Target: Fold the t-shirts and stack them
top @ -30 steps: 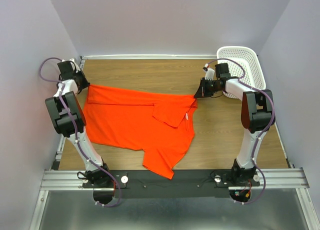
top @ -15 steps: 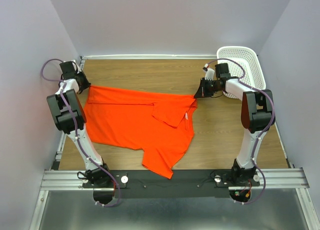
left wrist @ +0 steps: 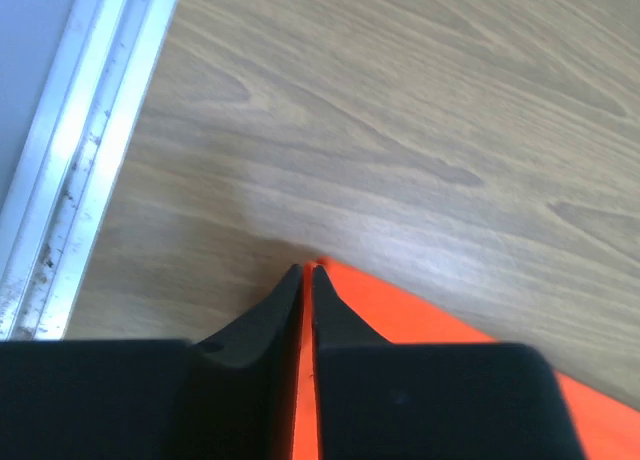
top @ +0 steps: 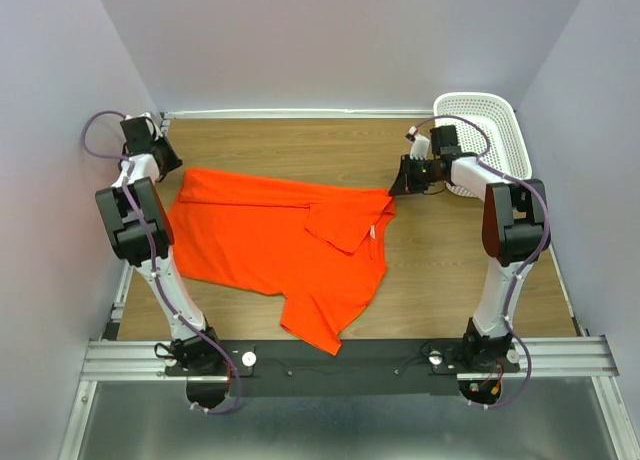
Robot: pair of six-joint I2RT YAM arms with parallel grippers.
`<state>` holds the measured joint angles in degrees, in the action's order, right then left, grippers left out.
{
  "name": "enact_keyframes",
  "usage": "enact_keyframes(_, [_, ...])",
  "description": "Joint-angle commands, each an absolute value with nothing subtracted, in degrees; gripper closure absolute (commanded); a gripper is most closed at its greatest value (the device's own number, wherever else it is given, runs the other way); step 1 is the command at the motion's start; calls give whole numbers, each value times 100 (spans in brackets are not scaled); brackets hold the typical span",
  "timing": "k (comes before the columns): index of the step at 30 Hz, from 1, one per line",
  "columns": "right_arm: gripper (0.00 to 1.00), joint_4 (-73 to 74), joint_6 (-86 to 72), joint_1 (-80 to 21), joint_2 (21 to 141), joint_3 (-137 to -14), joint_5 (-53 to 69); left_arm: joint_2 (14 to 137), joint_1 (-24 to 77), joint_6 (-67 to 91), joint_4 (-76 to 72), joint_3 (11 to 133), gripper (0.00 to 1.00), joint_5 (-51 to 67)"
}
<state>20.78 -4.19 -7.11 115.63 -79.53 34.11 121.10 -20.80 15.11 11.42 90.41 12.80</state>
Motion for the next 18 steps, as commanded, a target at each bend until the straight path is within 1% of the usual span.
enact_keyframes(1, [68, 2223, -107, -668, 11611, -8226, 3199, 12156, -2039, 1617, 984, 9264, 64, 941])
enact_keyframes(2, [62, 2250, -53, -668, 11541, -8279, 3173, 12077, -2048, 1687, 1019, 9246, 58, 775])
enact_keyframes(3, [55, 2276, -27, -668, 11488, -8305, 3095, 11972, -2039, 1722, 1037, 9220, 54, 652])
enact_keyframes(6, [49, 2390, 377, -659, 11112, -8315, 3085, 11305, -2039, 1889, 1090, 9027, 45, 45])
enact_keyframes(8, [42, 2513, 693, -659, 10908, -8244, 3225, 10532, -2048, 1977, 941, 8554, 43, -166])
enact_keyframes(9, [34, 2609, 868, -668, 10664, -8131, 3452, 9938, -2039, 2073, 749, 8343, 39, -150])
enact_keyframes(10, [30, 2663, 1044, -668, 10574, -8060, 3541, 9601, -2048, 2100, 608, 7819, 37, -106])
enact_keyframes(11, [24, 2680, 1316, -668, 10469, -7981, 3620, 9258, -2048, 2135, 293, 7509, 34, 129])
enact_keyframes(12, [23, 2698, 1397, -668, 10363, -7885, 3534, 8568, -2048, 2197, 160, 7219, 30, 184])
enact_keyframes(13, [23, 2690, 1406, -668, 10371, -7788, 3429, 8239, -2048, 2241, 45, 6659, 27, 341])
enact_keyframes(14, [23, 2698, 1363, -668, 10415, -7770, 3306, 7922, -2057, 2241, 27, 6401, 25, 395])
enact_keyframes(15, [22, 2698, 1293, -668, 10485, -7778, 3183, 7632, -2057, 2276, -139, 6172, 19, 404])
enact_keyframes(16, [21, 2690, 1109, -668, 10712, -7839, 2947, 7089, -2057, 2381, -193, 5709, 16, 509])
enact_keyframes(18, [21, 2681, 959, -668, 10941, -7919, 2839, 6620, -2057, 2364, -351, 5258, 15, 711])
